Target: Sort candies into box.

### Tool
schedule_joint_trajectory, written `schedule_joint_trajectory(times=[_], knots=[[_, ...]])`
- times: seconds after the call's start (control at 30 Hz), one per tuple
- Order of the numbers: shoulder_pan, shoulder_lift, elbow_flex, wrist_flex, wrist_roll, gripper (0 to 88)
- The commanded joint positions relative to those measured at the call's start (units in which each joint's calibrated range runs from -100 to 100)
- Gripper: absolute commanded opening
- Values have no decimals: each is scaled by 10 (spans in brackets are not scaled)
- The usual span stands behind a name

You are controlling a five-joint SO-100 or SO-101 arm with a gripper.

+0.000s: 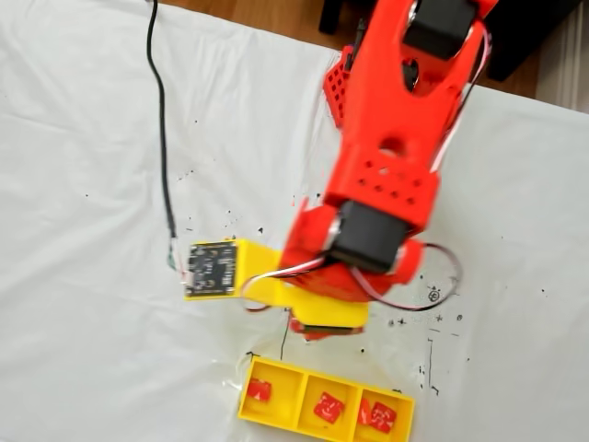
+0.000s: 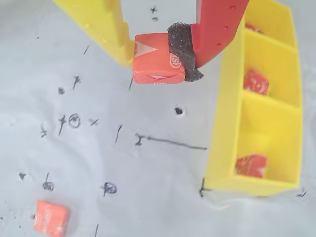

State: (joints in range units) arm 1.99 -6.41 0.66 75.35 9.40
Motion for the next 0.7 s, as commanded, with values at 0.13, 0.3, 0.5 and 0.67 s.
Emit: schedule_joint_trajectory(times=[0.13,0.3,0.5,0.67], knots=[[-93,-78,-65,-14,-45,30],[-102,-31,-132,-29,-63,22],[-88,39,-208,-45,-63,9],[-73,106,-276,-44,-60,2]])
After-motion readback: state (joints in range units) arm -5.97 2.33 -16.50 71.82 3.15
